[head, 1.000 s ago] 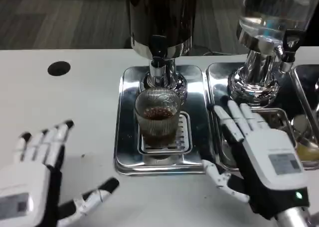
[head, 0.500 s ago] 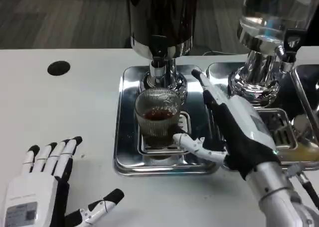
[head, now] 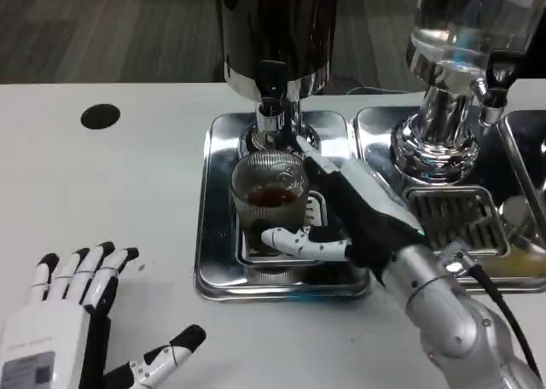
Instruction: Grasp the cup under the faucet to collect the drink, then remove the cup.
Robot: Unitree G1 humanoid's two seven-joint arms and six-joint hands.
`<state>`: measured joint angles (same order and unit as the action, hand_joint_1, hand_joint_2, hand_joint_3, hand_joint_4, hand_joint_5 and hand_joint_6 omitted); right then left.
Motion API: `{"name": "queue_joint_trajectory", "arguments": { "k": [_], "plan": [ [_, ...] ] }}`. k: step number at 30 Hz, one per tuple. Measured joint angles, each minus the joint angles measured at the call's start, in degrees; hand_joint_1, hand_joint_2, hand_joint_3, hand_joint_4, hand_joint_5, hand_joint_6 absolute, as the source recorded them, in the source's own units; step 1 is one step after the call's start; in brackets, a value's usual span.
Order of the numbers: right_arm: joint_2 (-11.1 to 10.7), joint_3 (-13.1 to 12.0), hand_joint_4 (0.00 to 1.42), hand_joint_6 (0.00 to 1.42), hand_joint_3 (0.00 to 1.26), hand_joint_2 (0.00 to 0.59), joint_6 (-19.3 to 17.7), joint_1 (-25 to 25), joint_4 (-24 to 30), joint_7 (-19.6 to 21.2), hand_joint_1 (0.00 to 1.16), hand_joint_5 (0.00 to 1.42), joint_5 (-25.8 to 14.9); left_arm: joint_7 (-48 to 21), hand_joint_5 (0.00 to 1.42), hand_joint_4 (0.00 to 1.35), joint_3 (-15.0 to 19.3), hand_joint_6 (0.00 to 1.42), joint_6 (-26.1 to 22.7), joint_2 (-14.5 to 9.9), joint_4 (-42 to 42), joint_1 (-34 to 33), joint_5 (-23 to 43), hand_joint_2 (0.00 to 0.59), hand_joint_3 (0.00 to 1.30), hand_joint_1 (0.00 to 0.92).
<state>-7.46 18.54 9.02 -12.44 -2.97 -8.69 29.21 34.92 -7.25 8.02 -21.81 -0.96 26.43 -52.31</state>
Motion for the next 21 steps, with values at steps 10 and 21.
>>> {"name": "queue_joint_trajectory", "arguments": {
  "k": [10,21],
  "plan": [
    [0.5,-0.1,0.0,0.05,0.0,0.19,0.0,-1.6,-3.4,1.9,0.66,0.0,-1.1,0.0,0.13,0.0,0.5,0.03,0.0,-0.1,0.1,-0.1,0.3,0.075,0.32,0.0],
    [2.0,0.0,0.01,0.16,0.0,0.187,-2.0,-1.5,-5.9,6.9,0.7,0.02,-2.0,0.5,0.13,0.0,0.8,0.03,0.5,-0.1,1.5,-0.1,2.1,0.081,0.36,0.0]
  ]
}}
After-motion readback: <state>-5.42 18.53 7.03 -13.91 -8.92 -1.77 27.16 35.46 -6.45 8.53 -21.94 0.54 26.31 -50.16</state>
